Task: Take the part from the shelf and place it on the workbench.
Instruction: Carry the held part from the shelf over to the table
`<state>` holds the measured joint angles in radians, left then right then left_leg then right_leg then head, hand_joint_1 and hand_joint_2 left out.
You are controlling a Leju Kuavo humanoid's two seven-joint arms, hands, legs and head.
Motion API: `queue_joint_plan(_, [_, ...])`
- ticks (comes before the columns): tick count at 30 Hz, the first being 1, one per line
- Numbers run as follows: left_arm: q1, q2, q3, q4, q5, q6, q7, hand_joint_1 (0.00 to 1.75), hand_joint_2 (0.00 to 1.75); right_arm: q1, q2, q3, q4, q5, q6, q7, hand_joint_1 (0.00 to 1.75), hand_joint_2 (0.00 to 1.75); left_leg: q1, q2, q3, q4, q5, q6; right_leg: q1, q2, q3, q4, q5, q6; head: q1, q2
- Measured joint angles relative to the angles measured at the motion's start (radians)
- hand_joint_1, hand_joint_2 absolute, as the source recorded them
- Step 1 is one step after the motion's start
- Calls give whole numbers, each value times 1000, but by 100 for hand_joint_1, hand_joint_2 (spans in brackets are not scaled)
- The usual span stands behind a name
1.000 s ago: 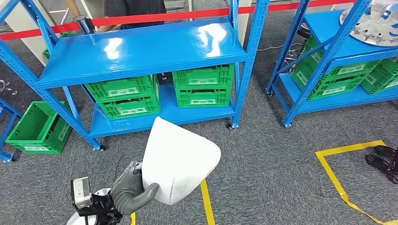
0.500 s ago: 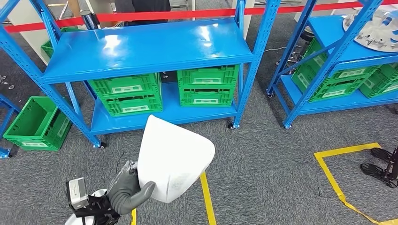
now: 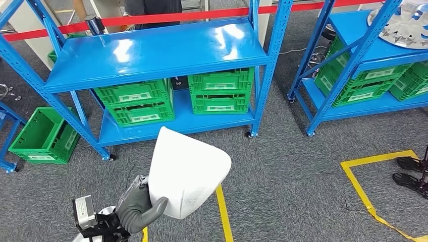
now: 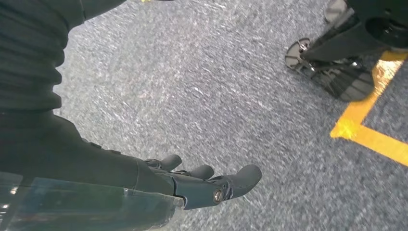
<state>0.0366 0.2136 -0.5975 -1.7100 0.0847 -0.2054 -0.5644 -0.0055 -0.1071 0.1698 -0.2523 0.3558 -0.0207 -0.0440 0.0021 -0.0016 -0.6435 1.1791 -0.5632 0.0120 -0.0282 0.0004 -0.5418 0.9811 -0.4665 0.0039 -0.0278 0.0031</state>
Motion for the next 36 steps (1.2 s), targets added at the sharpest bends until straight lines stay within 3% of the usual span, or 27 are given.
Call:
queue_joint_plan(1, [3, 0, -1, 2, 2, -3, 0, 175, 175, 5, -2, 5, -1, -9, -8, -6, 0, 175, 4, 0, -32, 68, -27, -4, 1, 0, -1, 0, 0, 0, 0, 0])
queue_joint_plan(2, [4, -1, -2, 6, 4, -6, 0, 175, 175, 12, -3, 8, -1, -21, -16, -13, 0, 175, 6, 1, -51, 108, -35, -6, 2, -1, -1, 0, 0, 0, 0, 0])
queue_joint_plan(3, [5, -1, -3, 9, 7, -8, 0, 175, 175, 19, -4, 9, -3, -36, -26, -21, 0, 175, 8, 1, -51, 109, -23, -6, 2, -1, 0, 0, -1, 0, 0, 0])
queue_joint_plan(5, [4, 0, -6, 18, 16, -8, 1, 175, 175, 31, -5, 10, -11, -77, -42, -41, 0, 175, 8, 1, 6, -8, 48, 2, 3, 1, 3, 0, -1, 0, 0, 0])
queue_joint_plan(7, [-3, 0, -9, 24, 24, -7, 2, 175, 175, 36, -2, 9, -28, -122, -49, -54, 0, 175, 4, 0, 73, -144, 97, 16, 6, 5, 2, 0, 0, 2, 0, 0])
queue_joint_plan(8, [-7, 0, -11, 27, 27, -5, 2, 175, 175, 38, 1, 9, -39, -140, -49, -56, 0, 175, 1, 0, 87, -176, 103, 21, 8, 6, -1, 0, 1, 6, 1, 0])
queue_joint_plan(12, [-18, 0, -14, 33, 35, 12, 10, 175, 175, 43, 14, 8, -99, -192, -54, -75, 0, 175, 0, 2, 94, -206, 115, 39, 9, 5, -13, 8, -3, 21, 1, 0])
queue_joint_plan(14, [-19, 0, -13, 34, 39, 22, 17, 175, 175, 51, 22, 9, -153, -236, -59, -109, 0, 175, 3, 5, 99, -222, 126, 49, 9, 3, -55, 95, -47, 14, 3, 0])
queue_joint_plan(16, [-14, 1, -11, 34, 40, 28, 23, 175, 175, 64, 30, 15, -219, -288, -66, -140, 0, 175, -1, 6, 95, -223, 128, 52, 9, 3, -123, 240, -105, 9, 3, 0])
queue_joint_plan(17, [-10, 1, -10, 34, 39, 31, 25, 175, 175, 73, 33, 22, -252, -307, -69, -148, 0, 175, -2, 6, 94, -222, 128, 52, 9, 3, -145, 288, -120, 11, 3, 0])
queue_joint_plan(18, [-6, 2, -9, 35, 39, 36, 26, 175, 175, 82, 34, 32, -287, -320, -74, -151, 0, 175, -2, 4, 94, -221, 128, 51, 8, 3, -148, 297, -117, 18, 3, 0])
queue_joint_plan(19, [-3, 2, -7, 35, 37, 44, 26, 175, 175, 90, 35, 45, -320, -327, -79, -153, 0, 175, -2, 3, 94, -218, 127, 50, 6, 3, -130, 262, -99, 28, 3, 0])
queue_joint_plan(21, [4, 3, -2, 34, 32, 65, 26, 175, 175, 98, 35, 78, -375, -343, -94, -153, 0, 175, -3, 0, 91, -207, 121, 42, 3, 1, -57, 116, -44, 43, 3, 0])
queue_joint_plan(23, [12, 3, 6, 31, 29, 82, 28, 175, 175, 96, 34, 111, -406, -370, -107, -158, 0, 175, -7, -1, 84, -191, 114, 30, 3, 1, -13, 23, -14, 37, 2, 0])
queue_joint_plan(26, [25, 3, 21, 24, 30, 89, 32, 175, 175, 92, 35, 154, -427, -437, -125, -188, 0, 175, -6, -1, 76, -182, 111, 19, 6, 2, -11, 15, -7, 17, 1, 0])
queue_joint_plan(28, [31, 3, 30, 19, 26, 87, 34, 175, 175, 88, 34, 180, -442, -473, -139, -215, 0, 175, -1, 0, 59, -149, 85, 10, 1, 3, -10, 13, -4, 6, 1, 0])
queue_joint_plan(31, [36, 1, 42, 14, 18, 83, 34, 175, 175, 85, 30, 214, -469, -491, -169, -234, 0, 175, 6, 1, -25, 33, -8, -7, 1, 2, -12, 13, -3, -3, 0, 0])
queue_joint_plan(32, [38, 1, 45, 14, 15, 84, 34, 175, 175, 85, 29, 223, -478, -497, -182, -230, 0, 175, 8, 1, -52, 89, -25, -9, 3, 2, -12, 13, -3, -4, 0, 0])
queue_joint_plan(33, [40, 0, 48, 14, 13, 86, 36, 175, 175, 85, 28, 232, -485, -509, -191, -220, 0, 175, 9, 1, -64, 113, -23, -9, 5, 2, -12, 13, -3, -4, 0, 0])
queue_joint_plan(34, [40, -1, 50, 14, 12, 89, 38, 175, 175, 84, 28, 237, -494, -529, -195, -202, 0, 175, 9, 1, -55, 92, -1, -5, 6, 3, -11, 13, -3, -4, 0, 0])
queue_joint_plan(36, [38, -2, 52, 14, 12, 91, 42, 175, 175, 83, 29, 244, -512, -577, -188, -169, 0, 175, 5, 0, 8, -41, 69, 11, 9, 5, -8, 12, -3, -4, 0, 0])
